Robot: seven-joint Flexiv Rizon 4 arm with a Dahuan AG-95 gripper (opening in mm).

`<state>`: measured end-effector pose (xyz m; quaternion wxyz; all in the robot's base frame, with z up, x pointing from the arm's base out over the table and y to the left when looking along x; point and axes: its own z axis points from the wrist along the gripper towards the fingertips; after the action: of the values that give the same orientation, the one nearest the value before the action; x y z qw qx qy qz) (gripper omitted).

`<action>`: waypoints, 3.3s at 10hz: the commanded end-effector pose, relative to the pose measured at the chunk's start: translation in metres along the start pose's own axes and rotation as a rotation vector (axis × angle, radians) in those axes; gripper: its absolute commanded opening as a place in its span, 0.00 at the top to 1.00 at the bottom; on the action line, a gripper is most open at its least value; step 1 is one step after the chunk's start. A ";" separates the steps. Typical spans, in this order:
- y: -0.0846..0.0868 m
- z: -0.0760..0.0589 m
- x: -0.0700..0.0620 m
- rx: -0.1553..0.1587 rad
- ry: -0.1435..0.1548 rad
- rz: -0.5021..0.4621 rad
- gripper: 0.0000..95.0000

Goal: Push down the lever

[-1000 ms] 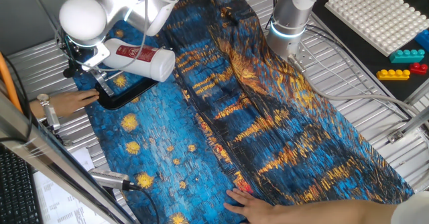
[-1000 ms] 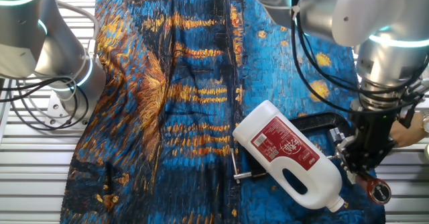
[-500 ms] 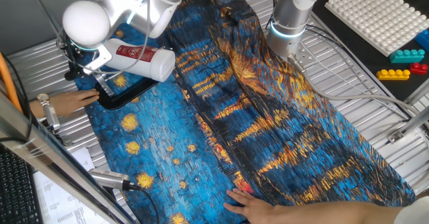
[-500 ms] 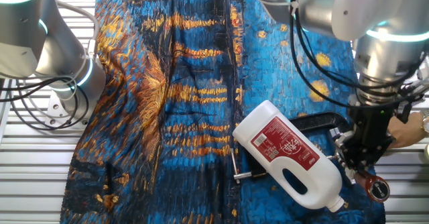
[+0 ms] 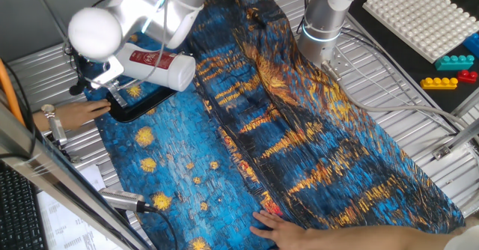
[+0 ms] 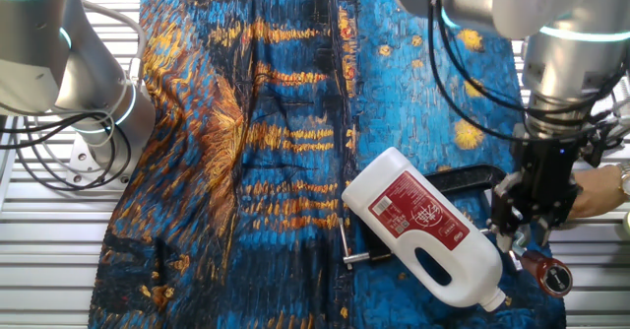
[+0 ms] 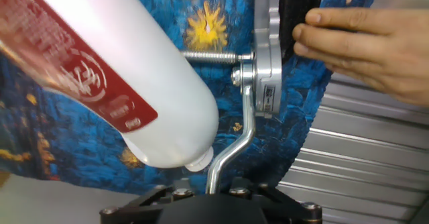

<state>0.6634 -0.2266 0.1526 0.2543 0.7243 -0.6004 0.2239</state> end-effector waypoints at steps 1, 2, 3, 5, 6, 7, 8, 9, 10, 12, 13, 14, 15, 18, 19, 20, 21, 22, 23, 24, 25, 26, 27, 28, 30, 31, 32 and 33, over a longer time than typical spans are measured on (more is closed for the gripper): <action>0.008 -0.011 0.004 -0.021 -0.027 0.037 0.40; 0.013 -0.020 0.006 -0.026 -0.030 0.057 0.40; 0.019 -0.026 0.008 -0.024 -0.025 0.084 0.60; 0.028 -0.041 0.015 -0.013 -0.062 0.140 0.60; 0.033 -0.046 0.021 -0.005 -0.084 0.143 0.60; 0.035 -0.047 0.026 -0.003 -0.097 0.141 0.60; 0.042 -0.051 0.038 -0.009 -0.102 0.138 0.80; 0.045 -0.053 0.041 -0.009 -0.101 0.128 0.80; 0.050 -0.059 0.042 -0.007 -0.091 0.106 0.80; 0.057 -0.066 0.045 0.005 -0.043 0.069 1.00; 0.060 -0.066 0.050 0.008 -0.046 0.057 1.00; 0.063 -0.065 0.057 0.015 -0.042 0.048 1.00; 0.067 -0.064 0.065 0.021 -0.036 0.031 1.00; 0.072 -0.061 0.075 0.044 -0.018 0.007 1.00; 0.071 -0.057 0.079 0.059 -0.020 0.006 1.00; 0.067 -0.054 0.081 0.064 -0.031 0.007 1.00; 0.062 -0.054 0.084 0.064 -0.035 0.002 1.00; 0.059 -0.056 0.086 0.062 -0.038 0.001 1.00; 0.056 -0.059 0.086 0.063 -0.035 0.003 1.00; 0.053 -0.061 0.089 0.065 -0.033 -0.003 1.00; 0.050 -0.062 0.094 0.066 -0.040 -0.013 1.00; 0.047 -0.061 0.098 0.067 -0.047 -0.022 1.00; 0.047 -0.061 0.098 0.066 -0.061 -0.023 1.00; 0.047 -0.061 0.098 0.059 -0.073 -0.009 1.00; 0.047 -0.061 0.098 0.058 -0.069 -0.008 1.00; 0.047 -0.061 0.098 0.068 -0.072 -0.018 1.00; 0.047 -0.061 0.098 0.072 -0.074 -0.022 1.00; 0.047 -0.061 0.098 0.088 -0.060 -0.049 1.00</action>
<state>0.6347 -0.2687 0.2662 0.2104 0.7454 -0.5937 0.2182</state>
